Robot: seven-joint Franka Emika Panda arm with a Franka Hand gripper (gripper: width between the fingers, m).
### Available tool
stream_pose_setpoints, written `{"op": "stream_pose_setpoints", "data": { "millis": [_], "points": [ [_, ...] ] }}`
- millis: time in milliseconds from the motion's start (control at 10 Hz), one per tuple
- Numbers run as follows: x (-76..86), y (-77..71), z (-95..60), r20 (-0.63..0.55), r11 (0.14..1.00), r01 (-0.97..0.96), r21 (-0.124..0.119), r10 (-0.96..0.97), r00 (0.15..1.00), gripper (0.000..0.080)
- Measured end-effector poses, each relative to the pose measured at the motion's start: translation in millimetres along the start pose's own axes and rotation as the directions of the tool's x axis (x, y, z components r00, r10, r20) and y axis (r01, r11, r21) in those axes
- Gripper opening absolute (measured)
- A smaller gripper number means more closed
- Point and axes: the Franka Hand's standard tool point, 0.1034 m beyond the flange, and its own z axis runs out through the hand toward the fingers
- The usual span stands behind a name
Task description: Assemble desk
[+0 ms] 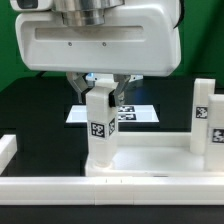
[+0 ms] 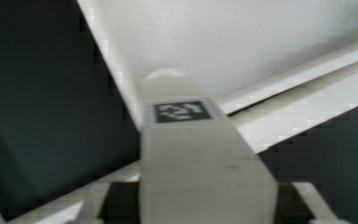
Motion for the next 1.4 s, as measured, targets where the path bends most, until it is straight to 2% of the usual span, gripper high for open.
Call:
{"op": "stream_pose_setpoints", "data": {
  "millis": [200,400,600,800,1000,1200,1400],
  "points": [
    [0.9,0.3,0.5,-0.007,0.989,-0.148,0.002,0.148,0.989,0.0293],
    [5.4,6.3,1.9,-0.04,0.929,-0.369,0.04,0.371,0.928,0.0293],
    [8.3,6.4,2.2,-0.056,0.82,-0.568,0.065,0.571,0.819,0.0293],
    [3.4,0.2,1.5,-0.052,0.624,-0.777,0.089,0.782,0.622,0.0294],
    [-3.4,-2.6,2.6,-0.055,0.502,-0.855,0.128,0.865,0.499,0.0294],
    [-5.1,-4.4,2.9,-0.027,0.379,-0.915,0.14,0.925,0.379,0.0294],
    [-5.1,-4.5,2.9,-0.03,0.397,-0.907,0.139,0.917,0.397,0.0294]
  ]
}}
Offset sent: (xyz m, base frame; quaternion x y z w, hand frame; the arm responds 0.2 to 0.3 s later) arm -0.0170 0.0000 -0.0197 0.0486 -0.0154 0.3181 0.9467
